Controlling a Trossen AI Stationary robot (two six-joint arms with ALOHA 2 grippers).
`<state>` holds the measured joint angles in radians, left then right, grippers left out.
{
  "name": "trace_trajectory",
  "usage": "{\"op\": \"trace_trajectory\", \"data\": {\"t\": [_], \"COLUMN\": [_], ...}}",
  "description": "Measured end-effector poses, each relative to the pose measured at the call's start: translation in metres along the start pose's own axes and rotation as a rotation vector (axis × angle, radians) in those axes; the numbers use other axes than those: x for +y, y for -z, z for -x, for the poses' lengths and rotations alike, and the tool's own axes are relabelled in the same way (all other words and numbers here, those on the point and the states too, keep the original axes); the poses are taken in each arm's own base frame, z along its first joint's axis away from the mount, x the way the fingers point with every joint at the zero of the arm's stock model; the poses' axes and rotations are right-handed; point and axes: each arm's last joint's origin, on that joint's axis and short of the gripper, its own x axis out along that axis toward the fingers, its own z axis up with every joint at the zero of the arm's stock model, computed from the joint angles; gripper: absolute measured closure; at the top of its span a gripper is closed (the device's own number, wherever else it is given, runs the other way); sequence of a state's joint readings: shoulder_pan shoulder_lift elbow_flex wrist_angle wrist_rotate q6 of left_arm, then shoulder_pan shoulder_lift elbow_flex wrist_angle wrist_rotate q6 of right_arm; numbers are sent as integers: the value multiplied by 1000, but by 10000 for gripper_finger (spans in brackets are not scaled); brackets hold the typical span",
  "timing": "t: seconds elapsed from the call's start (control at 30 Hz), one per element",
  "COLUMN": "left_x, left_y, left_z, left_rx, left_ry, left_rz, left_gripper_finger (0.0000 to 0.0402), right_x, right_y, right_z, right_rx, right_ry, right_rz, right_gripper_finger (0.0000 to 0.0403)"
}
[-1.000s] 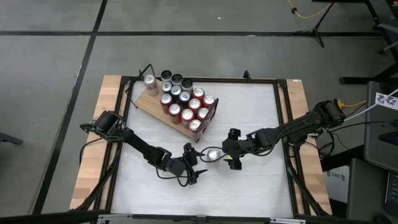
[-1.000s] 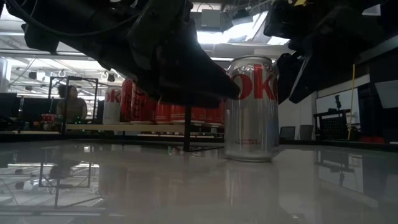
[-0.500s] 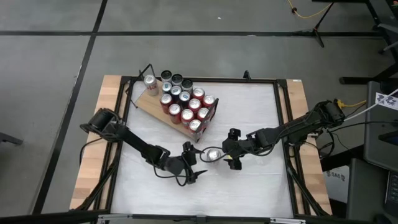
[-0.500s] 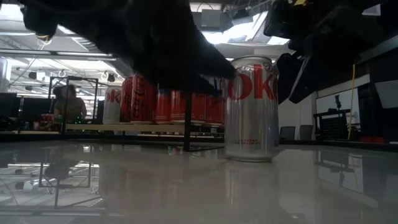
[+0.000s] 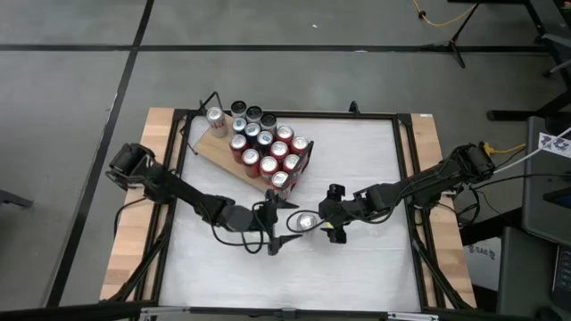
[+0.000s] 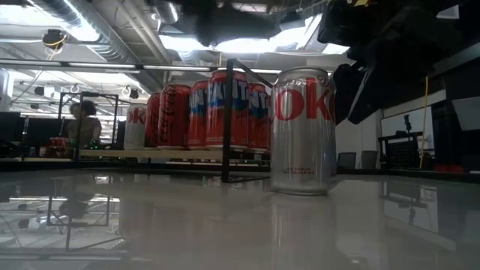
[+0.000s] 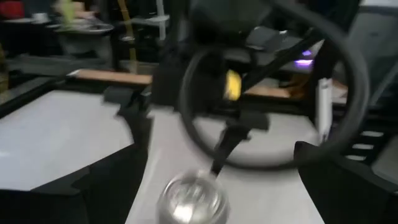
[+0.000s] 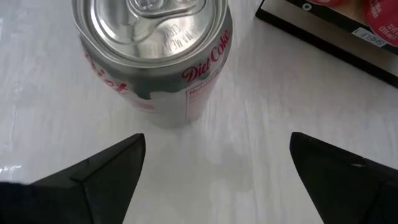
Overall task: Pick and place cans onto a shelf
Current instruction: Put the red/silver soda can on the shelf and align with the other red/silver soda can
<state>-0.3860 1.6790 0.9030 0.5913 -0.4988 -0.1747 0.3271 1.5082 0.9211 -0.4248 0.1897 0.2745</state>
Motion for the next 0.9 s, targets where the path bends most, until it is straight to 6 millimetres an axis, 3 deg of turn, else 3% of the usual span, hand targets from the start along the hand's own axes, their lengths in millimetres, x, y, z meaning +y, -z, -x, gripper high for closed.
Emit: {"op": "trace_trajectory", "data": {"t": [0.13,0.37,0.73,0.9], "left_x": [3,8,7,8], "left_y": [-18,-32,10,18], "left_z": [-17,-39,-60,-64], "left_rx": [13,174,304,323], "left_ry": [105,64,59,51], "left_rz": [-35,-125,-136,-142], "left_gripper_finger": [2,2,2,2], "right_x": [0,0,0,0], "right_y": [0,0,0,0], "right_z": [0,0,0,0], "right_rx": [-2,-4,-2,-3], "right_ry": [-1,-1,-1,-1], "right_rz": [0,0,19,19], "right_gripper_finger": [10,10,10,10]}}
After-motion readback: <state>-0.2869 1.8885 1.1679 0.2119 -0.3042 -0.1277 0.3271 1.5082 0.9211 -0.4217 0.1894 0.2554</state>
